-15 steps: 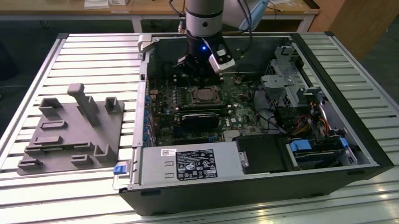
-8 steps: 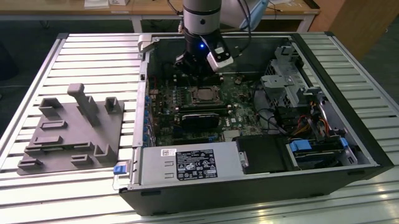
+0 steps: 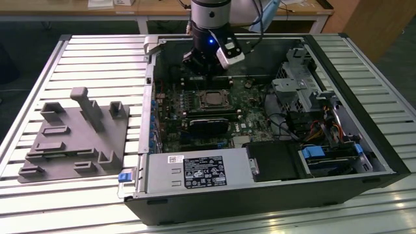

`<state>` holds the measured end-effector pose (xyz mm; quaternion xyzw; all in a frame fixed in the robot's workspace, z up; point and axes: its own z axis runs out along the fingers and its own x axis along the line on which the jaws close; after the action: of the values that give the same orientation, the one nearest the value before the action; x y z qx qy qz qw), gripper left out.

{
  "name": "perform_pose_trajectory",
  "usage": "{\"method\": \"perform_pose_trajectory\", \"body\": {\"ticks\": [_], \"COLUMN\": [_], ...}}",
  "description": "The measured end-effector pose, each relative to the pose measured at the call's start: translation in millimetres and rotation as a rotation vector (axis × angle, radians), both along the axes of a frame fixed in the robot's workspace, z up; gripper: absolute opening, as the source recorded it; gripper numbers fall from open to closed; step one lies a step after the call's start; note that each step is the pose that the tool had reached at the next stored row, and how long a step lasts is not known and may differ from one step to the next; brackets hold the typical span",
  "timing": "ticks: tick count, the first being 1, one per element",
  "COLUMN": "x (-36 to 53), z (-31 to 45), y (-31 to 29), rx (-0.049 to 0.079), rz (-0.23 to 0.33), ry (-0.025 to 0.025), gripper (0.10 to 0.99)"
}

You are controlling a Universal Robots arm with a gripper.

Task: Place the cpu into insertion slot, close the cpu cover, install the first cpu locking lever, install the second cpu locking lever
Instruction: 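Install the first cpu locking lever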

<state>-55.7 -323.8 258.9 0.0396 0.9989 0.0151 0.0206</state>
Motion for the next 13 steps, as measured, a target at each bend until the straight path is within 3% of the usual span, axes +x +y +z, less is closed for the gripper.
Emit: {"method": "perform_pose_trajectory", "body": {"ticks": [5, 13], "x": [-8.0, -36.2], "z": [0.1, 0.1], "y": [0.0, 0.0], "rx": [0.007, 0.009], "rz": [0.000, 0.000], "ry": [-0.0037, -0.0163], "gripper": [0.106, 0.106]}}
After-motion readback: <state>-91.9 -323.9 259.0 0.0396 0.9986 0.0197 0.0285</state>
